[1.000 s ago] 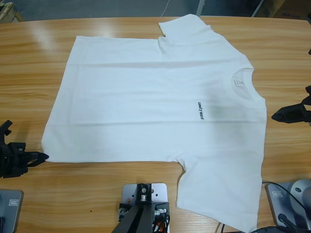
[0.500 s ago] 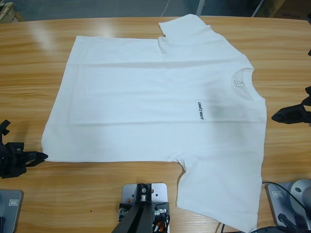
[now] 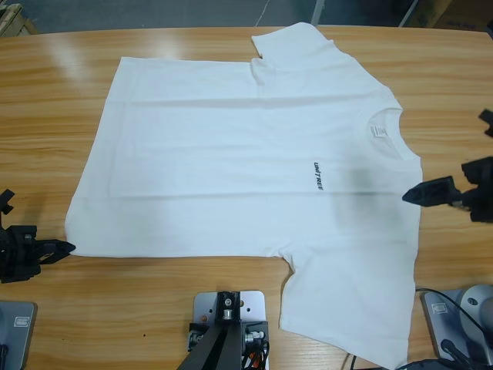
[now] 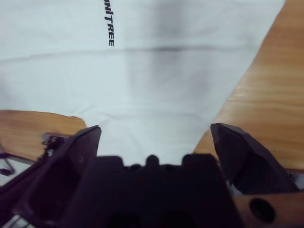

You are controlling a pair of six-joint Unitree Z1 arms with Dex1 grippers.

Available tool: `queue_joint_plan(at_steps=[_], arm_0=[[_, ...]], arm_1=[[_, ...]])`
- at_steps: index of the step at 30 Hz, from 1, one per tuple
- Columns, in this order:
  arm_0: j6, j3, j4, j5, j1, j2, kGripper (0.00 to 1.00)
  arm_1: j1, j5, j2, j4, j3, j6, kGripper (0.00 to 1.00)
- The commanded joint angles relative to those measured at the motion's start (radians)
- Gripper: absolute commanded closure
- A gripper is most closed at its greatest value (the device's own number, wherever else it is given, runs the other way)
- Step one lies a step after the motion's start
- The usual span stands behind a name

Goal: Fold clothes

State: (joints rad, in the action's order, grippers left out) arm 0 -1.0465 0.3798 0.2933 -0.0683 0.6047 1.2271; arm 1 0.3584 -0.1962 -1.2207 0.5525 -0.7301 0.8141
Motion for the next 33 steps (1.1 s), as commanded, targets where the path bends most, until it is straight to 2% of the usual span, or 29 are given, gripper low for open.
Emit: queue_joint_plan(at_steps=[1, 7, 12, 15, 22, 28, 33], arm_0=[[0.005, -0.011, 0.006, 0.004, 0.012, -0.014, 1.000], [0.008, -0.010, 0.006, 0.004, 0.012, -0.009, 1.000], [0.008, -0.012, 0.007, 0.004, 0.012, -0.014, 1.000], [0.008, -0.012, 0.009, 0.004, 0.012, -0.017, 1.000], [0.006, -0.010, 0.012, 0.004, 0.012, -0.017, 1.000], [0.008, -0.007, 0.012, 0.004, 0.012, -0.009, 1.000], [0.010, -0.009, 0.011, 0.004, 0.012, -0.005, 1.000]], arm_1=[[-0.018, -0.034, 0.233, -0.125, 0.231, 0.217, 0.156], [-0.008, -0.089, 0.274, -0.162, 0.282, 0.254, 0.156], [0.037, -0.173, 0.097, -0.248, 0.285, 0.257, 0.156], [0.075, -0.233, -0.065, -0.279, 0.262, 0.221, 0.155], [0.157, -0.253, -0.168, -0.250, 0.274, 0.178, 0.156], [0.285, -0.249, -0.258, -0.235, 0.282, 0.188, 0.156], [0.321, -0.214, -0.252, -0.197, 0.291, 0.188, 0.154]])
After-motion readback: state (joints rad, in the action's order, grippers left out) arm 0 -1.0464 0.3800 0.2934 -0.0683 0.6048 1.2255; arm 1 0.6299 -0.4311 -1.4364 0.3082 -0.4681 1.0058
